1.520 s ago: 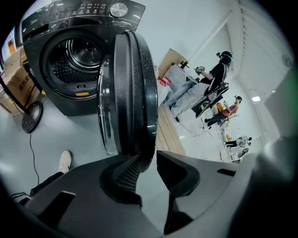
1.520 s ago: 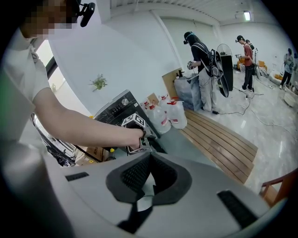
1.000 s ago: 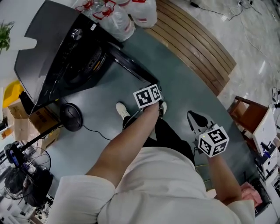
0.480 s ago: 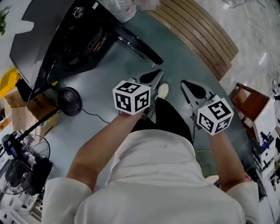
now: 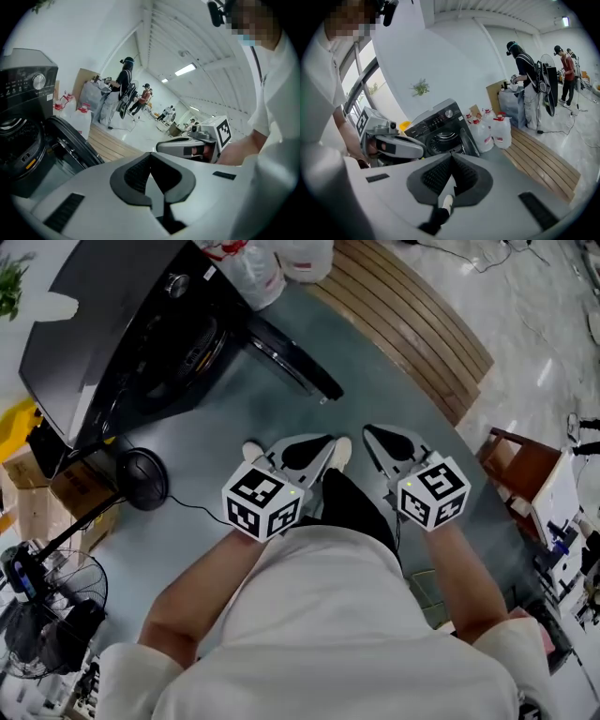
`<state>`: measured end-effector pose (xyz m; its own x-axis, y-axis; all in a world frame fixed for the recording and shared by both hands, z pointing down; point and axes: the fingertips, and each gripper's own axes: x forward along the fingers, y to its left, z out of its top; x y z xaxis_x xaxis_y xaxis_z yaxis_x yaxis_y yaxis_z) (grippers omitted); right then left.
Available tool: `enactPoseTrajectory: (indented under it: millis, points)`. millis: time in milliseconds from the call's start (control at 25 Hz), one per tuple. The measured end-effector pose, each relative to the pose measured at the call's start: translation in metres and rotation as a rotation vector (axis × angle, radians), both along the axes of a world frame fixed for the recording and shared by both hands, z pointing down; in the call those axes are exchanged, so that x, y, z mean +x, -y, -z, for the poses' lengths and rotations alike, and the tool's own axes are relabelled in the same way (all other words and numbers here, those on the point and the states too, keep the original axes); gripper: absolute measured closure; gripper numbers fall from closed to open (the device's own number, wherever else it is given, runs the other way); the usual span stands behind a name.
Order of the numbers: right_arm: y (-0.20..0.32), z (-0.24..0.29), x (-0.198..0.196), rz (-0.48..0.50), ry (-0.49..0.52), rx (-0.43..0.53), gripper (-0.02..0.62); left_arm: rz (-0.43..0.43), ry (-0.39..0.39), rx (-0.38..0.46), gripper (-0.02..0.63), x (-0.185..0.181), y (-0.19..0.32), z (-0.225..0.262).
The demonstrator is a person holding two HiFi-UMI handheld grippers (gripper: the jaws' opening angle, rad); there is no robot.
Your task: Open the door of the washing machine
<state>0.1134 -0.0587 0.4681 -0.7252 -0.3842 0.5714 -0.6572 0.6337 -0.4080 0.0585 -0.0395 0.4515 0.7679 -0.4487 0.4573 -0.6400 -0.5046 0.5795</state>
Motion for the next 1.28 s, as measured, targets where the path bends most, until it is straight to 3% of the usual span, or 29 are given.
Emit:
enactPoseTrajectory:
  millis: [520, 1280]
  points:
    - [-0.006, 0.029, -0.003, 0.020, -0.015, 0.053, 0.589, -0.034, 0.015, 0.037, 0.591, -0.014, -0.009, 0.027]
    - [-0.048, 0.056, 0.031, 0.184, -0.010, 0.111, 0.589, 0.071, 0.059, 0.081, 0.591, 0.011, -0.041, 0.049]
